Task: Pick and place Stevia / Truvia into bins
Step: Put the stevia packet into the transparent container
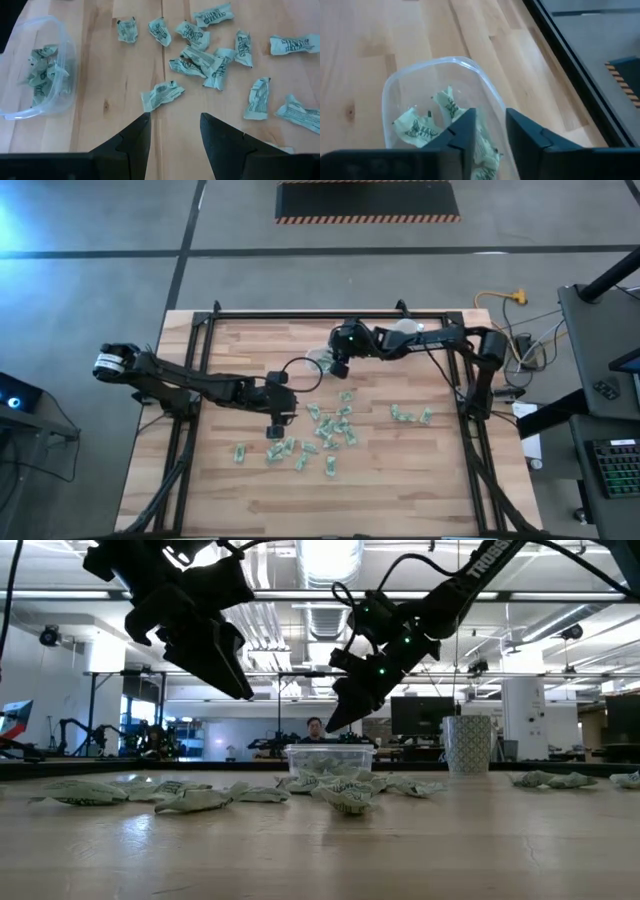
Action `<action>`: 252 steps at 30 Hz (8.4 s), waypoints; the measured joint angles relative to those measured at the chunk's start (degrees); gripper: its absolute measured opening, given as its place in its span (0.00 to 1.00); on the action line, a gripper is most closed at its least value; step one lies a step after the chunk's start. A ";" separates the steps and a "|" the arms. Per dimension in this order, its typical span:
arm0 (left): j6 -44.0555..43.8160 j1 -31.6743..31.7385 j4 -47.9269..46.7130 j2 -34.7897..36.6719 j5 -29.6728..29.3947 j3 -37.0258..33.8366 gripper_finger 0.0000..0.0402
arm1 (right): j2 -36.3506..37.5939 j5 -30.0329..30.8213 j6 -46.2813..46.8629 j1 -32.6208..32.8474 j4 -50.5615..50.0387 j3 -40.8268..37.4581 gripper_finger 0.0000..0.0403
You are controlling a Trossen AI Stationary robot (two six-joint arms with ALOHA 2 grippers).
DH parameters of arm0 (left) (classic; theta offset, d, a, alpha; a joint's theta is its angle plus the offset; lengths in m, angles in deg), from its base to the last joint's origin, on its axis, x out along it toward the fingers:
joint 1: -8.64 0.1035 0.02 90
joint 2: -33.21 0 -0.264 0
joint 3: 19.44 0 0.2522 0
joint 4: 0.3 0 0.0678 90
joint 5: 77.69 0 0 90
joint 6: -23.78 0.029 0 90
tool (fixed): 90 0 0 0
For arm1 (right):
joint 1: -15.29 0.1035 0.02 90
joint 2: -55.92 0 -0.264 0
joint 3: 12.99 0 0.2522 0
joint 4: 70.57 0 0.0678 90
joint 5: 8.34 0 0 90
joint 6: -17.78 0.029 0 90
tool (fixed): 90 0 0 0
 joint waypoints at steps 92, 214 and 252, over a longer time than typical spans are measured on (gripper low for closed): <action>19.70 23.53 25.62 -15.04 -6.13 5.16 0.04 | 49.80 -12.81 5.84 14.93 -1.86 -35.82 0.24; 10.43 14.14 9.00 -9.35 -3.00 4.15 0.41 | 48.93 2.21 28.50 22.08 -7.80 -51.67 0.43; 4.88 1.78 2.49 -1.10 1.39 3.17 0.41 | 30.46 5.35 -3.19 17.10 14.01 -30.19 0.03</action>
